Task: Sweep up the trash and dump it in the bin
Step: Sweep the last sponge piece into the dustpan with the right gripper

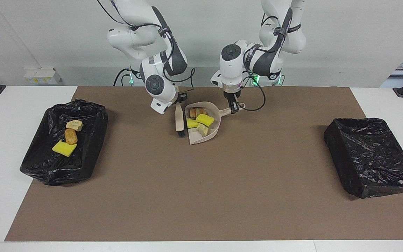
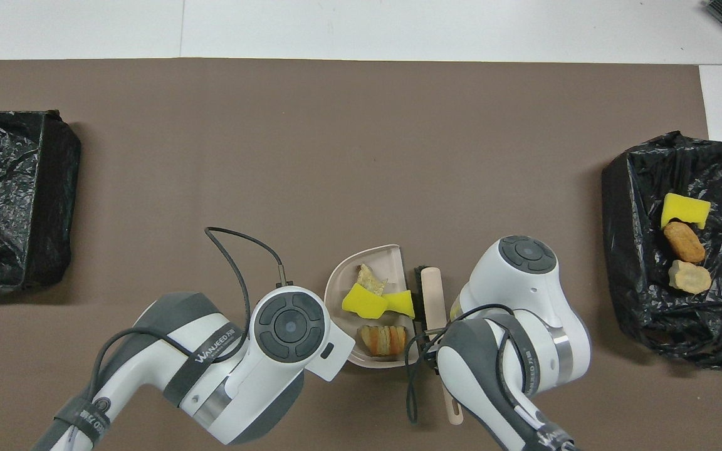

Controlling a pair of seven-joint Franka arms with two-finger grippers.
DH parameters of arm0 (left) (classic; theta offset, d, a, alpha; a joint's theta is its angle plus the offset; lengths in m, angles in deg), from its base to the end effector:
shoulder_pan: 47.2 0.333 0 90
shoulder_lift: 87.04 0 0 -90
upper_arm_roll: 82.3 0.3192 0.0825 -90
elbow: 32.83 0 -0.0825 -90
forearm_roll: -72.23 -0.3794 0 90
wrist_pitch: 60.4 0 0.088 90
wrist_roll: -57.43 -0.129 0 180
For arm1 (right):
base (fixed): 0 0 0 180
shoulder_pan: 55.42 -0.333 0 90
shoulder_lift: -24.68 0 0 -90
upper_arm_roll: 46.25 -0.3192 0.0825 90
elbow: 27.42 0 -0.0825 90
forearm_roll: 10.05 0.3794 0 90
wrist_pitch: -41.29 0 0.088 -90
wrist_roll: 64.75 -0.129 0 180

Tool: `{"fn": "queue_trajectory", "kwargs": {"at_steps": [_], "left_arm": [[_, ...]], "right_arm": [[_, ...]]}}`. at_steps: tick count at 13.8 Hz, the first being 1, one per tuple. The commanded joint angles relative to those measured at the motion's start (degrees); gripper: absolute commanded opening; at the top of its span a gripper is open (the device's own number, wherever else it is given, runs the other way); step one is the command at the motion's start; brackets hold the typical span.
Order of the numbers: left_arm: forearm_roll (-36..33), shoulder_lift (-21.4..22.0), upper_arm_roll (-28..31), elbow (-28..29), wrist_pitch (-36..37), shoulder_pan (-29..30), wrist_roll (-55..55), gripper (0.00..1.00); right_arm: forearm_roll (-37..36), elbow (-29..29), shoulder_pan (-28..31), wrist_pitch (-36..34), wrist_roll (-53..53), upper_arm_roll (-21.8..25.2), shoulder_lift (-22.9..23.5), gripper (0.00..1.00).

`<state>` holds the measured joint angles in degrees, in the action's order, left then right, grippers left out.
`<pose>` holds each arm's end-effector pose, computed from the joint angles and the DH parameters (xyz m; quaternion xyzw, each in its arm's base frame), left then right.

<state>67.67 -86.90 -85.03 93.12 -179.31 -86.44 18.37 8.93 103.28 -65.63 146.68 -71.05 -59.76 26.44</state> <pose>0.3827 -0.3367 0.3589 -0.7444 0.6641 0.0593 0.0352 0.3998 0.2118 0.3040 -0.9594 -0.0672 0.2611 0.0830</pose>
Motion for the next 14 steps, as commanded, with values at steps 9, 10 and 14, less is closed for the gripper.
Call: {"fn": "queue_trajectory", "kwargs": {"at_steps": [9,10,14], "left_arm": [[-0.8,6.1,0.2,0.1,-1.0,9.3,-11.4,0.00],[-0.8,7.3,0.3,0.1,-0.7,11.5,-15.0,0.00],[-0.5,9.2,0.6,-3.9,5.2,22.4,-29.8,0.00]], "right_arm": [[-7.8,-6.9,2.6,-7.3,-2.6,-0.3,-1.9,0.00],[-7.8,-6.9,2.6,-7.0,-2.6,-0.3,-1.9,0.00],[-7.1,-8.0,-0.2,-6.1,-9.7,-1.1,-1.6,0.00]]}}
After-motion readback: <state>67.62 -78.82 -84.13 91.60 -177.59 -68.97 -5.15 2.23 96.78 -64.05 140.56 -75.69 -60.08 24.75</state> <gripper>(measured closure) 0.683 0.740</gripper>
